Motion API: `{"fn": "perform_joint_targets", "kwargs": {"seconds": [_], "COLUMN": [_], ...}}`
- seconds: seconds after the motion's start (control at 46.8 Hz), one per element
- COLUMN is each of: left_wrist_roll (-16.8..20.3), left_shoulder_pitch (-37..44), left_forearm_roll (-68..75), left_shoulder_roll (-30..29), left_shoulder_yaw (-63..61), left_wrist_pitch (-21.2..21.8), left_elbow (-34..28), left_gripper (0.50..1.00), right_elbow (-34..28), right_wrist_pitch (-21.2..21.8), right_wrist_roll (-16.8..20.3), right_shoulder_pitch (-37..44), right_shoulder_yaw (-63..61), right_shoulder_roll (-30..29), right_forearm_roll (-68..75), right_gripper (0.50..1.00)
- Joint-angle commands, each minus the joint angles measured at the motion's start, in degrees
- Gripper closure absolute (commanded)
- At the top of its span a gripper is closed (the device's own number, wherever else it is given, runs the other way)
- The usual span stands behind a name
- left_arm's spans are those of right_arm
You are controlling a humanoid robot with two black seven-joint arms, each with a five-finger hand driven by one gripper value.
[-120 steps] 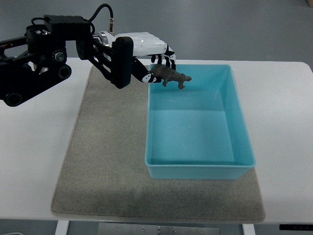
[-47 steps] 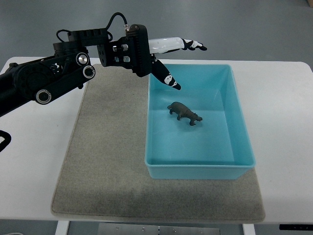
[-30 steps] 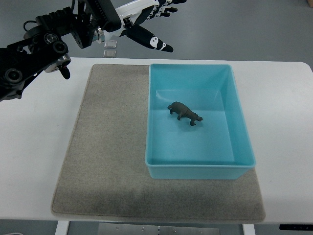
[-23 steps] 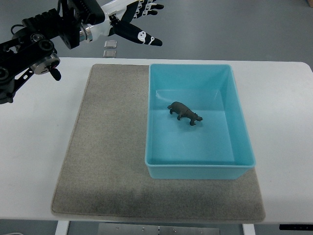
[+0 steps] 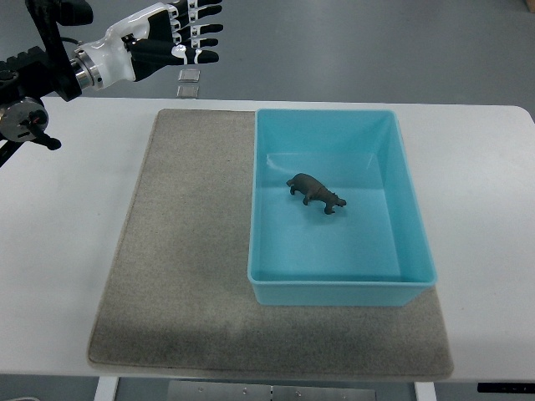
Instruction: Place brown hippo in blue box with left hand
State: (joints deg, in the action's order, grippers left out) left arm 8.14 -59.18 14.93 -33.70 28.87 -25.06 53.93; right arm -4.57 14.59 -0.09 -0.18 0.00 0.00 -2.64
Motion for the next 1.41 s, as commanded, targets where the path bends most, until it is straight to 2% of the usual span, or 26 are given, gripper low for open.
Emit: {"fn": "perform_joint_targets", "kwargs": {"seconds": [0.0,0.256,0.47,0.684,0.94,1.389], "left_wrist_roll": [-2.9,-6.3,-7.3,-10.5,-10.7,-10.7], "left_shoulder_pitch": [1.2,4.7,6.9,9.5,12.7,12.9], "left_forearm_roll": [-6.1,-23.4,-31.4,-34.6,-37.8,-39.0], "left_shoulder_roll": [-0.7,-1.5,-1.3,-0.9,-0.5,1.2], "left_shoulder_yaw": [0.0,0.5,0.8,0.7,5.0,5.6], "left_wrist_pitch": [-1.1,-9.9,-9.9,-9.9,-9.9,-9.9], "left_elbow": [-0.9,-7.4,-12.7,-12.7,-12.9,-12.5], "left_gripper": [0.501,0.501,0.500,0.500,0.500,0.500], "right_elbow": [0.0,0.0,0.0,0.0,0.0,0.0], "right_wrist_pitch": [0.0,0.0,0.0,0.0,0.0,0.0], "right_wrist_roll": [0.0,0.0,0.0,0.0,0.0,0.0], "right_shoulder_pitch": [0.0,0.0,0.0,0.0,0.0,0.0], "right_shoulder_yaw": [0.0,0.0,0.0,0.0,0.0,0.0], "right_shoulder_roll": [0.0,0.0,0.0,0.0,0.0,0.0], "right_forearm_roll": [0.0,0.0,0.0,0.0,0.0,0.0], "right_gripper": [0.564,0.564,0.564,0.564,0.564,0.564]}}
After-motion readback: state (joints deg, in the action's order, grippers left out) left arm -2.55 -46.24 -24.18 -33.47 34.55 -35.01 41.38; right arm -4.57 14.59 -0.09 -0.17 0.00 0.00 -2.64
